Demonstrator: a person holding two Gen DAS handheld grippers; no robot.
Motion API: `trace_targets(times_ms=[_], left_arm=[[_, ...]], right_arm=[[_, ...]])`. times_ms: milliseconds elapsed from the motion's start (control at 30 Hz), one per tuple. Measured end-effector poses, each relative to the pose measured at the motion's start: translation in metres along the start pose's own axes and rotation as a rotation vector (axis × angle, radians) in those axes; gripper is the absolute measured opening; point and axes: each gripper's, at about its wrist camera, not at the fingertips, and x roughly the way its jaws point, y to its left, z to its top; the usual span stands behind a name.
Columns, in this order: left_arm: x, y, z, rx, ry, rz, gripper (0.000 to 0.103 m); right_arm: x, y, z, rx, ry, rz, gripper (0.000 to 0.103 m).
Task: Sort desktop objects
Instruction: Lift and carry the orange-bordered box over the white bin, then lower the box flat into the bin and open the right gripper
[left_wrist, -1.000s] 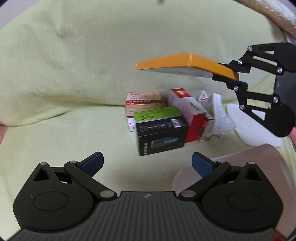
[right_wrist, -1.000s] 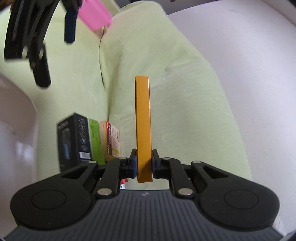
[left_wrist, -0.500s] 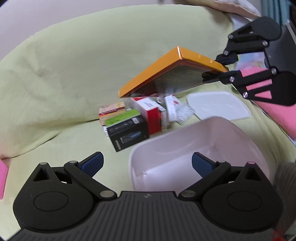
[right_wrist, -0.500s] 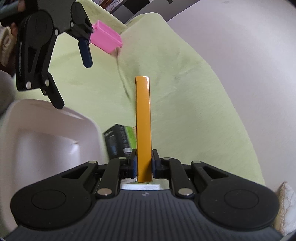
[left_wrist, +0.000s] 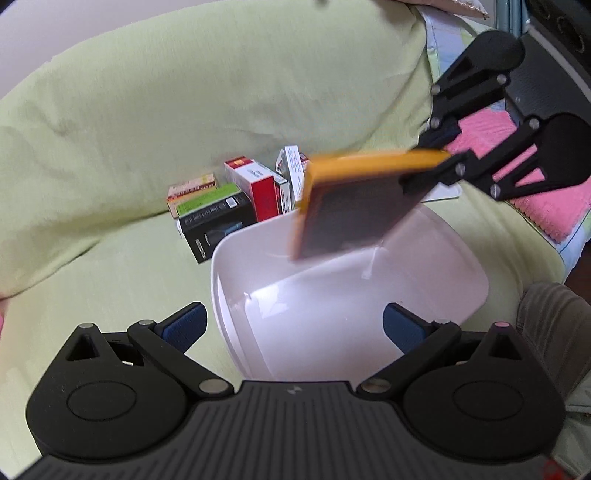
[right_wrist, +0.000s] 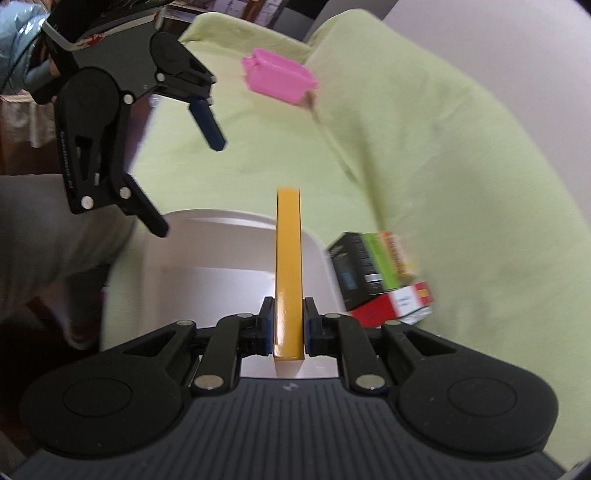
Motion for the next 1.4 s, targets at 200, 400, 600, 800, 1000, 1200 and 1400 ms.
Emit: trace_targets(times_ms=[200,400,600,800,1000,1200,1400], left_arm=[[0.012,0.006,-0.010,-0.043,0.031,-0.015,0.102],[0.020,0.011,-0.013,-0.065,0.048,-0.021,0.102],[0.025,0.013,-0.014,-0.075,0.061,-0.021,0.102],[0.028,0.012,-0.015,-0.072,0.072,-0.022,0.102],[0.031,0.010,-0.015,-0.072,0.076,-0.024,0.102],[0.033,0.010,-0.017,-0.075,0.080,-0.023,0.102],[0.038,0.012,-0.018,-0.081,0.094,-0.027,0.102]], right_arm=[[0.028,-0.015,-0.013,0.197,-0.026,0.146,0.011],[0.053,-0.044,-0.040,0.502,-0.128,0.306,0.011],[0.080,-0.069,-0.077,0.732,-0.175,0.406,0.013],[0.103,-0.081,-0.083,0.783,-0.087,0.281,0.029],[0.116,-0.068,-0.074,0.684,0.014,0.106,0.061],[0.120,-0.064,-0.079,0.762,0.139,0.077,0.063],[0.141,-0.048,-0.089,0.872,0.314,0.157,0.064]])
